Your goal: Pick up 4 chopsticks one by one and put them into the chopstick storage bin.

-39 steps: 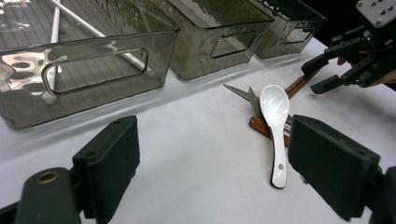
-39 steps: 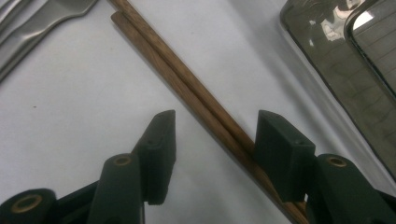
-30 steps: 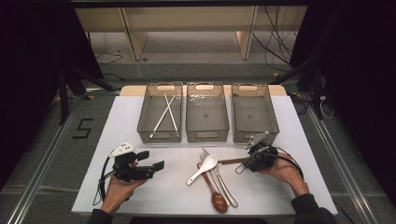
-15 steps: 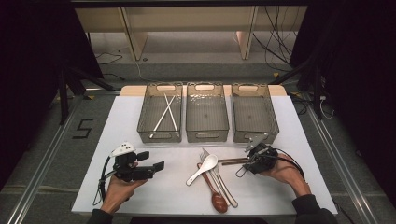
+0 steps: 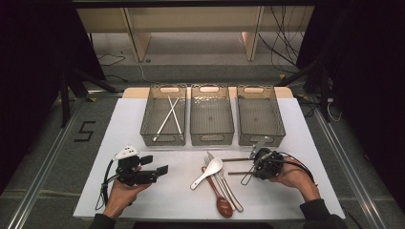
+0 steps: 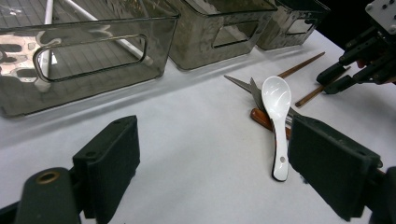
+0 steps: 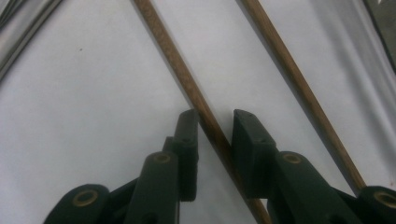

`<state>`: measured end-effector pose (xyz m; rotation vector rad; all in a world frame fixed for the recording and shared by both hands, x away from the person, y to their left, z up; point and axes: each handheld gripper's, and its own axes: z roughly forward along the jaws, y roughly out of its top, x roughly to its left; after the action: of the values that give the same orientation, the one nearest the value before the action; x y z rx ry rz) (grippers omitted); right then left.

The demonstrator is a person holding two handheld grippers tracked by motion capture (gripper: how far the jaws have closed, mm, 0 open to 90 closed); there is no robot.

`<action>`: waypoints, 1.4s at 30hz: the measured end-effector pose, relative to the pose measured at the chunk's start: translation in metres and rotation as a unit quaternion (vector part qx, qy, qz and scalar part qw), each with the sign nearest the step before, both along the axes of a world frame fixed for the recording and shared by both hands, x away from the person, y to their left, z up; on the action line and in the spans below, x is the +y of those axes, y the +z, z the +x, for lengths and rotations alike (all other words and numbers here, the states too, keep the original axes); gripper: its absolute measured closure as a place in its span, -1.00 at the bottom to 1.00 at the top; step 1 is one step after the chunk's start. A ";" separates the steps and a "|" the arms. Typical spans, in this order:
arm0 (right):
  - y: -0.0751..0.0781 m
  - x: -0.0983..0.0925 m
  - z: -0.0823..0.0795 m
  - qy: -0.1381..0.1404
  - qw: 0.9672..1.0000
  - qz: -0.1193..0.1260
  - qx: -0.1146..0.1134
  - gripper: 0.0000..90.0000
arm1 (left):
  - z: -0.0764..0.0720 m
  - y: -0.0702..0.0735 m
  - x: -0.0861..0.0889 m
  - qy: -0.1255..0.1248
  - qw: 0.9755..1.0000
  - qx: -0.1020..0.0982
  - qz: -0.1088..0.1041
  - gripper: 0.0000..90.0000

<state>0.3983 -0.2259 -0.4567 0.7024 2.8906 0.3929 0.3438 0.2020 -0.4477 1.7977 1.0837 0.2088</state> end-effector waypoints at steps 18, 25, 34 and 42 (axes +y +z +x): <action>0.003 0.007 -0.013 0.054 0.997 -0.036 0.035 0.83 | 0.000 0.000 0.000 0.000 1.000 0.001 0.002 -0.63; 0.003 0.007 -0.013 0.054 0.997 -0.045 0.036 0.81 | 0.000 0.000 0.000 0.001 1.000 0.001 0.002 -0.63; 0.003 0.010 -0.015 0.068 0.996 -0.058 0.031 0.90 | 0.000 0.000 0.000 0.001 1.000 0.001 0.002 -0.63; 0.011 0.011 -0.016 0.057 0.998 -0.036 0.018 0.90 | 0.000 0.000 0.000 0.004 1.000 0.001 0.001 -0.63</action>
<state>0.3822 -0.2153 -0.4454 0.5406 2.9716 0.2904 0.3441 0.2021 -0.4477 1.7952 1.0922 0.2133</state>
